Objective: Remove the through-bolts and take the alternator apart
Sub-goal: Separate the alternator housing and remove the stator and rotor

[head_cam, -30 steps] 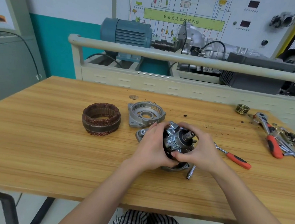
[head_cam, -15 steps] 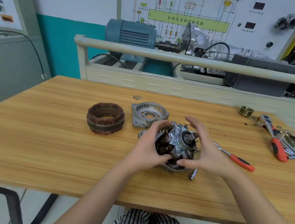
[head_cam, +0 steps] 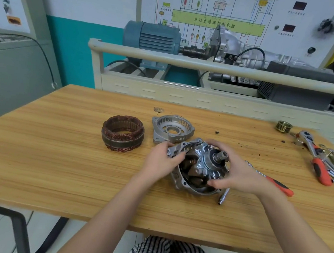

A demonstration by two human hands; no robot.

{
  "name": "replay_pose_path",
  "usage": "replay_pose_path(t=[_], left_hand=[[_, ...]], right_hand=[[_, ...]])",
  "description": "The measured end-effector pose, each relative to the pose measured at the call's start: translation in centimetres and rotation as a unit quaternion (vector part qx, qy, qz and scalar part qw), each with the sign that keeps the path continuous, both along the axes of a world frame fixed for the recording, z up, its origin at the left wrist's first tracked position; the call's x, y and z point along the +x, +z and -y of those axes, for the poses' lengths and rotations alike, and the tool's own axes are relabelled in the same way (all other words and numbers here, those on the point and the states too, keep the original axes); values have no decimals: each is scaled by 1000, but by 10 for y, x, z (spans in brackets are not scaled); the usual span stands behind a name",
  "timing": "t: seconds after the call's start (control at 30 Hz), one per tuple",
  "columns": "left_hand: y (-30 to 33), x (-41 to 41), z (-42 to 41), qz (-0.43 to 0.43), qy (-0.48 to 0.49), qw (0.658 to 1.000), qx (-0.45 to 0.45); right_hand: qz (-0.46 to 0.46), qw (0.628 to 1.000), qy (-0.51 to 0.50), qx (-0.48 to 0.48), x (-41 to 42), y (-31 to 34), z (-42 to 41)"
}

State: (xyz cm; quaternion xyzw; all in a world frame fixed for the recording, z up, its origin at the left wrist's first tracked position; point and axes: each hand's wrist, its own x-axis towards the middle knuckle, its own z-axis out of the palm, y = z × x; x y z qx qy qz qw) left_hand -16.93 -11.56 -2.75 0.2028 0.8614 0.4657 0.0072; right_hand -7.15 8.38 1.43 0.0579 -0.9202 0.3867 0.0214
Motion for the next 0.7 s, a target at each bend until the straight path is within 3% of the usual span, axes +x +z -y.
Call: replay_pose_path(t=[0.1, 0.17, 0.27, 0.37, 0.43, 0.53, 0.7], left_hand=[[1, -5, 2, 43, -19, 999, 18], [3, -4, 2, 65, -23, 997, 32], [2, -2, 0, 42, -14, 999, 25], [1, -3, -3, 5, 3, 1000, 22], [1, -5, -4, 2, 2, 1000, 24], [6, -10, -5, 33, -23, 999, 26], [15, -25, -3, 108, -81, 991, 3]], right_hand=[[42, 994, 97, 19, 0, 12, -8], [20, 997, 80, -2, 3, 13, -4], [-89, 994, -58, -30, 8, -2, 20], [-171, 957, -207, -112, 6, -24, 45], [-197, 939, -246, -141, 2, -32, 49], [-181, 952, -221, -109, -2, -28, 37], [-100, 994, -40, -4, 3, -2, 6]])
